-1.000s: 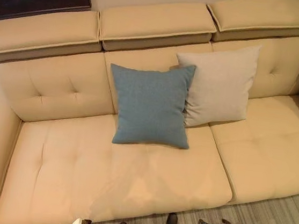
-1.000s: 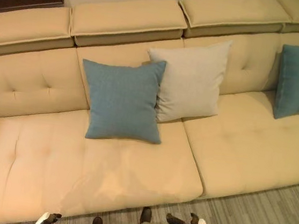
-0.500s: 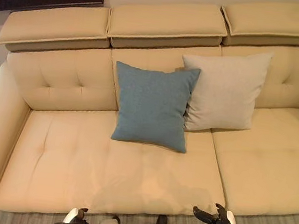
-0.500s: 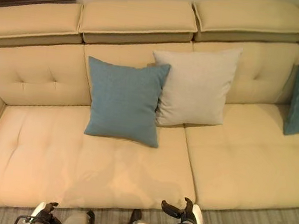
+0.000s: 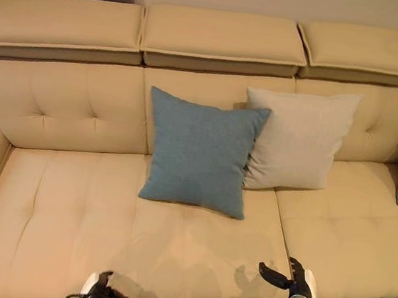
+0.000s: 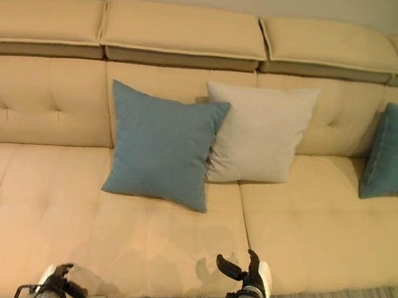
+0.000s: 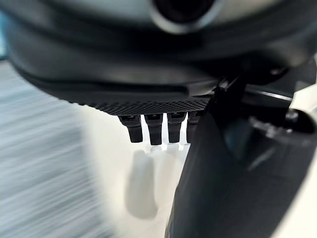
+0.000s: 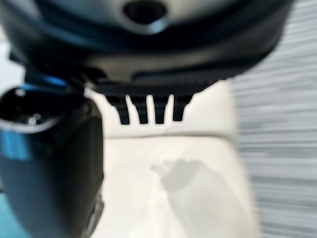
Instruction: Pick up all the scattered cushions and arrange them neatly on the sofa.
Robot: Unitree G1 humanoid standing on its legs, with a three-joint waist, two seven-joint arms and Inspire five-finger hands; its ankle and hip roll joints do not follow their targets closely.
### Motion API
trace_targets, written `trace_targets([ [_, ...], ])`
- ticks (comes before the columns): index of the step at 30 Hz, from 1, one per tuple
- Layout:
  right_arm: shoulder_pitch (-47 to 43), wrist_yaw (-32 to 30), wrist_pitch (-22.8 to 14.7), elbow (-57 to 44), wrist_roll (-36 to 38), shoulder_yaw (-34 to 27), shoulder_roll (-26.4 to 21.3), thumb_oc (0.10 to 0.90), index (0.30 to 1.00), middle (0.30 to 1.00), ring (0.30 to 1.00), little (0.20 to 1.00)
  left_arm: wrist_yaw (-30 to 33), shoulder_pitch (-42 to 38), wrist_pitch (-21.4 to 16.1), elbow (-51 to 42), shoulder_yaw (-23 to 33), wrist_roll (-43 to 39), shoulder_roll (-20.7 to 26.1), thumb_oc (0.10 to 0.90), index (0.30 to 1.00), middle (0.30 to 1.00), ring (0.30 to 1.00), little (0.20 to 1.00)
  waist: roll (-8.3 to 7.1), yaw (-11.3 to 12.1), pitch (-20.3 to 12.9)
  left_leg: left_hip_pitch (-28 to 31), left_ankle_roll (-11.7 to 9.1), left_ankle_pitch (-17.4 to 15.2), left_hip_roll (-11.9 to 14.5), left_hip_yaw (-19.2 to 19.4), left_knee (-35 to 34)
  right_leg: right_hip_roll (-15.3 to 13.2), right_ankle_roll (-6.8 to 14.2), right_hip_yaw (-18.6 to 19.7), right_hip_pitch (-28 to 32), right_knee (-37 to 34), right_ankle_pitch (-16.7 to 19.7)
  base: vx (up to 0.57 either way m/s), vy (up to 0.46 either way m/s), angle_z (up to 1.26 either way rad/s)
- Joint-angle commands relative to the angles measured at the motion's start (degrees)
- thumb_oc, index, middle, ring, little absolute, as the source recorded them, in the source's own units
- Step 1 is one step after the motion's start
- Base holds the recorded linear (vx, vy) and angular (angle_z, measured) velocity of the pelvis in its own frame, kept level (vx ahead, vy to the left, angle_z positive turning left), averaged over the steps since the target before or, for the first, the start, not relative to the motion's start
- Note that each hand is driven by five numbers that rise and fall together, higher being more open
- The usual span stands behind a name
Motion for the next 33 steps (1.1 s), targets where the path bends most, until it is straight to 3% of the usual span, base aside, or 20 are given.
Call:
trace_targets([
  [1,-2.36,-2.76,-3.99,-7.87,-2.01,-1.00,-5.07,0.800,0.900,0.900,0.900,0.900,3.64,-2.54,-4.05,-2.74,1.98,-2.43,0.65,0.800,0.900,0.900,0.900,0.900,0.33,0.83,-3.84,-2.31,-1.02,-2.70,2.54,1.09,0.77,-3.73,4.99,1.97,-0.22,2.16,-4.08,0.05,0.061,-0.08],
  [5,-6.72,-5.86,-3.98,-15.62,-3.79,-2.82,-7.86,0.800,0.900,0.900,0.900,0.900,5.97,-5.24,-6.07,-14.09,3.26,-5.45,3.56,0.800,0.900,0.900,0.900,0.900,-0.27,1.03,-3.63,-2.81,-0.61,-3.86,1.90,1.42,0.78,-4.45,5.81,2.22,-1.24,0.89,-2.93,0.03,0.057,-0.15],
  [8,-8.19,-8.81,-4.41,-18.54,-0.61,-5.66,-6.68,0.800,0.900,0.900,0.900,0.900,7.46,-6.82,-7.13,-19.27,3.73,-7.11,4.58,0.800,0.900,0.900,0.900,0.900,-0.14,0.85,-3.58,-3.19,-0.41,-4.48,1.52,1.42,0.74,-4.83,6.10,2.33,-1.96,0.31,-2.39,0.02,0.050,-0.03],
  [13,-12.57,-9.50,-4.17,-17.32,1.25,-4.40,-6.81,0.800,0.900,0.900,0.900,0.900,8.32,-10.45,-8.00,-22.88,3.25,-8.09,5.79,0.800,0.900,0.900,0.900,0.900,-0.29,0.96,-3.11,-3.75,-0.27,-4.98,1.07,1.41,0.82,-5.29,6.49,2.35,-2.60,-0.45,-1.74,-0.01,0.026,-0.05],
  [15,-18.78,-10.36,-3.71,-15.24,3.26,-1.73,-7.13,0.800,0.900,0.900,0.900,0.900,9.95,-16.56,-8.39,-23.58,1.83,-9.97,6.60,0.800,0.900,0.900,0.900,0.900,-0.35,1.13,-1.53,-5.42,-0.29,-4.87,0.74,1.29,0.93,-5.52,6.58,2.56,-4.40,-0.53,-0.96,-0.11,0.013,-0.08],
  [19,-28.20,-11.55,-3.71,-12.04,6.02,2.41,-6.53,0.800,0.900,0.900,0.900,0.900,11.91,-25.85,-9.46,-21.38,-0.17,-13.80,6.53,0.800,0.900,0.900,0.900,0.900,-0.10,1.22,1.24,-9.32,-0.46,-4.08,0.51,1.00,1.44,-5.57,6.47,3.28,-8.84,0.21,0.19,-0.23,0.008,-0.05],
  [20,-35.83,-12.37,-3.77,-9.40,7.57,5.21,-6.98,0.800,0.900,0.900,0.900,0.900,13.79,-32.57,-10.38,-18.44,-1.12,-15.40,7.71,0.800,0.900,0.900,0.900,0.900,0.04,1.24,2.62,-11.47,-0.66,-3.32,0.48,1.08,1.58,-5.48,6.31,3.71,-11.65,0.61,1.33,-0.14,0.011,-0.02],
  [21,-36.23,-12.36,-3.86,-9.14,7.64,5.24,-7.00,0.800,0.900,0.900,0.900,0.900,13.75,-32.92,-10.48,-18.20,-1.08,-15.47,7.76,0.800,0.900,0.900,0.900,0.900,0.05,1.22,2.70,-11.69,-0.66,-3.31,0.50,1.09,1.66,-5.47,6.31,3.75,-11.88,0.71,1.34,-0.21,0.024,-0.07],
  [23,-45.07,-13.59,-4.12,-7.11,8.62,8.28,-7.36,0.800,0.900,0.900,0.900,0.900,15.02,-41.01,-11.29,-14.13,-2.06,-18.07,9.51,0.800,0.900,0.900,0.900,0.900,0.41,1.12,3.82,-14.62,-0.98,-2.04,0.36,1.17,1.71,-5.26,6.16,4.01,-15.36,1.30,2.31,-0.12,0.025,-0.06],
  [33,-63.55,-12.71,-3.50,2.18,11.80,16.55,-7.01,0.800,0.900,0.900,0.900,0.900,14.49,-58.60,-12.56,-3.88,-5.49,-24.57,9.94,0.800,0.900,0.900,0.900,0.900,1.40,1.09,5.97,-20.32,-2.22,0.71,-0.23,0.83,0.72,-5.28,6.37,3.51,-21.58,2.29,3.66,-0.04,0.013,0.00],
])
